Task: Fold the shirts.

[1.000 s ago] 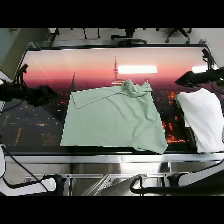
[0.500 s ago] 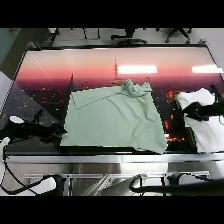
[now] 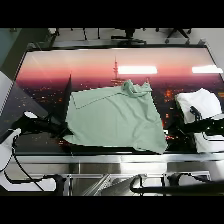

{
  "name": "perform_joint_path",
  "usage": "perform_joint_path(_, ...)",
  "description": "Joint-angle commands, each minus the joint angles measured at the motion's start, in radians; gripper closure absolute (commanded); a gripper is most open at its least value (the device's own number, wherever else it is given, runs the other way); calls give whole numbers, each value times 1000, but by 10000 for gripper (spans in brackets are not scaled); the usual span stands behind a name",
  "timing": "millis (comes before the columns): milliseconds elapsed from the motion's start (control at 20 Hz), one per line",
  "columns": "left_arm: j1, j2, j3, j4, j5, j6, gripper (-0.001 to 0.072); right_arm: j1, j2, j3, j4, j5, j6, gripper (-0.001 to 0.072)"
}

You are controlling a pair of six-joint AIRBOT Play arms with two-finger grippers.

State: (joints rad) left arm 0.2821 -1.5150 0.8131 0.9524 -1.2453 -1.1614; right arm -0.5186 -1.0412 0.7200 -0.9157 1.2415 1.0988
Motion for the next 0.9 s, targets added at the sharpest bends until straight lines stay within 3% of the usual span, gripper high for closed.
perform_joint_path(0, -35, -10, 48, -10, -21, 0, 694, 98, -36, -42, -14, 5, -2, 213)
perform_joint_path(100, -26, -10, 48, -10, -31, -2, 694, 154, -47, -47, -16, 27, -2, 215)
perform_joint_path(150, -18, -10, 48, -10, -43, -2, 694, 173, -47, -47, -15, 26, -3, 251)
perform_joint_path(200, -9, -10, 48, -11, -59, -2, 695, 183, -44, -46, -15, 27, -15, 494)
perform_joint_path(300, 13, 11, 48, -11, -88, -3, 696, 180, -29, -35, -16, 48, -23, 651)
perform_joint_path(350, 23, 47, 50, -16, -95, -3, 696, 178, -8, -10, -16, 73, -23, 693)
perform_joint_path(550, 60, 289, 173, -186, -197, -3, 696, 146, 136, 284, 103, 157, -23, 694)
perform_joint_path(700, 59, 494, 401, -316, -219, -34, 696, 128, 227, 645, 241, 180, -26, 694)
perform_joint_path(850, 60, 643, 708, -368, -209, -56, 696, 129, 276, 991, 253, 160, -29, 694)
